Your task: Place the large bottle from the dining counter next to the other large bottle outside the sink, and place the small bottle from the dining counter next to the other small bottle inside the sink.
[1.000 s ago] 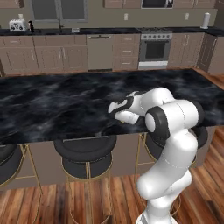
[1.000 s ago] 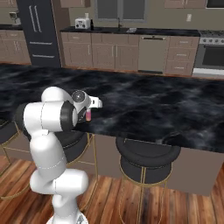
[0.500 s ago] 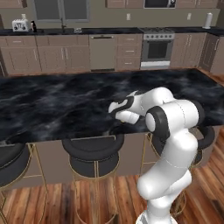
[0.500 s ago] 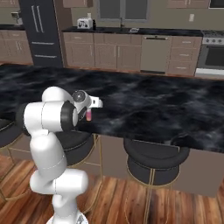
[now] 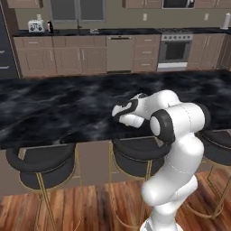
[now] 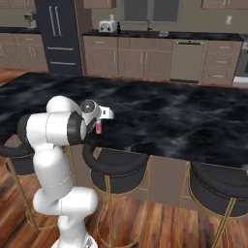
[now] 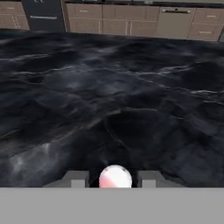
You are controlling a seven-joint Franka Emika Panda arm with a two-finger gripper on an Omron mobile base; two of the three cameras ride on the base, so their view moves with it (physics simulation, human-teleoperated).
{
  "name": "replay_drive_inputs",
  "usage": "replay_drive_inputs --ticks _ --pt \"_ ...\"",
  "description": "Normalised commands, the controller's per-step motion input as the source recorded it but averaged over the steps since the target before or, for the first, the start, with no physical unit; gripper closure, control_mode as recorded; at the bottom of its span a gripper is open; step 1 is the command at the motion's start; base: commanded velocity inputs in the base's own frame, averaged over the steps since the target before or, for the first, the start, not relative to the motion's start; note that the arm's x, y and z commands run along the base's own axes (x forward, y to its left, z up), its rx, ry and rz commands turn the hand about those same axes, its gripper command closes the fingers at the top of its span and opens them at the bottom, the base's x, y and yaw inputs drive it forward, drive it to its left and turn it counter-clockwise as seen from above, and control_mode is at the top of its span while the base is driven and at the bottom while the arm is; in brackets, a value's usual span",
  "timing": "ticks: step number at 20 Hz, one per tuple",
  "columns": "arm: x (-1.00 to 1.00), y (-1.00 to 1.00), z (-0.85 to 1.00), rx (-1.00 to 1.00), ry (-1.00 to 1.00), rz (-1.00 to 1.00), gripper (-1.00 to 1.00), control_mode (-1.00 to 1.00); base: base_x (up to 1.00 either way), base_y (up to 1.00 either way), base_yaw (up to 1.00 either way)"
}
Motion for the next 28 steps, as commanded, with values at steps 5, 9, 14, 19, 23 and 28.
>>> replay_drive_inputs --ticks 5,9,14,19,23,28 --pt "0.0 0.0 0.0 0.0 0.0 0.0 1.0 1.0 -0.05 1.0 0.0" --pt "0.0 0.0 0.0 0.0 0.0 0.0 1.0 1.0 -0.01 0.98 0.0" --pt "0.0 0.0 0.0 0.0 0.0 0.0 1.0 1.0 0.0 0.99 0.0" --pt "0.0 0.0 0.0 0.0 0.0 0.0 1.0 1.0 0.0 1.0 0.0" --pt "0.0 0.0 0.0 0.0 0.0 0.0 1.0 1.0 0.0 1.0 0.0" --pt "0.0 0.0 0.0 0.0 0.0 0.0 1.0 1.0 0.0 1.0 0.0"
